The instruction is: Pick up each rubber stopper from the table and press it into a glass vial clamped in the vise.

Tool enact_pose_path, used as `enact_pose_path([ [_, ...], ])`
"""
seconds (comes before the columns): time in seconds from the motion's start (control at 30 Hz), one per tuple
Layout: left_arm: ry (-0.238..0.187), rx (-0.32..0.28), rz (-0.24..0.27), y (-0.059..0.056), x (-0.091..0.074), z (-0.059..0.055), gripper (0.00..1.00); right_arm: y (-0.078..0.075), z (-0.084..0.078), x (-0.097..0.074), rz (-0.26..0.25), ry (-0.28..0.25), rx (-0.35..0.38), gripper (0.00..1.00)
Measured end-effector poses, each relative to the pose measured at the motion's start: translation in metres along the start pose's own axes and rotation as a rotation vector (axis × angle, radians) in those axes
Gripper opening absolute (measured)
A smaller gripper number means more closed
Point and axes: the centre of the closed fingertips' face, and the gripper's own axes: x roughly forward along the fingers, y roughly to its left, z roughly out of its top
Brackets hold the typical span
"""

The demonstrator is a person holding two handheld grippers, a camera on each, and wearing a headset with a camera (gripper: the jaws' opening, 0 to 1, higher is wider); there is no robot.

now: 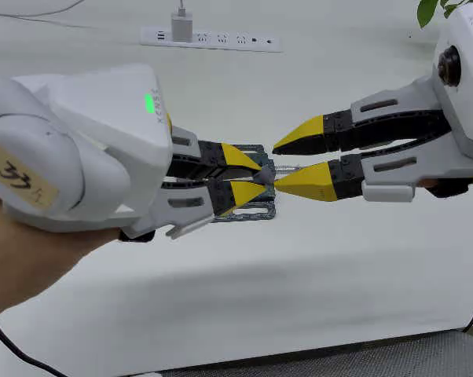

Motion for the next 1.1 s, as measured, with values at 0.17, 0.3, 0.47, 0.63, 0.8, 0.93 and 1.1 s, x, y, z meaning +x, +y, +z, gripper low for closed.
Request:
enact_pose_path([
  [0.17,-0.013,0.004,0.0,-0.003,-0.003,0.007,0.03,0.01,0.007,0.005,0.017,0.006,-0.008,0.14],
  [0.3,-0.019,0.01,0.001,-0.004,-0.004,0.01,0.03,0.014,0.01,0.006,0.024,0.012,-0.021,0.11],
  [0.47,-0.019,0.021,0.0,-0.006,-0.006,0.012,0.03,0.018,0.015,0.007,0.027,0.017,-0.037,0.08],
  [0.63,-0.022,0.025,-0.003,-0.007,-0.008,0.013,0.03,0.022,0.017,0.006,0.031,0.017,-0.047,0.08],
  [0.8,-0.026,0.023,-0.011,-0.008,-0.009,0.014,0.03,0.025,0.019,0.005,0.041,0.017,-0.054,0.08],
  [0.93,-0.038,0.002,-0.014,-0.008,-0.01,0.016,0.03,0.026,0.02,0.005,0.048,0.016,-0.06,0.08],
  [1.1,-0.043,-0.006,-0.02,-0.008,-0.012,0.016,0.03,0.026,0.021,0.004,0.059,0.014,-0.054,0.07],
])
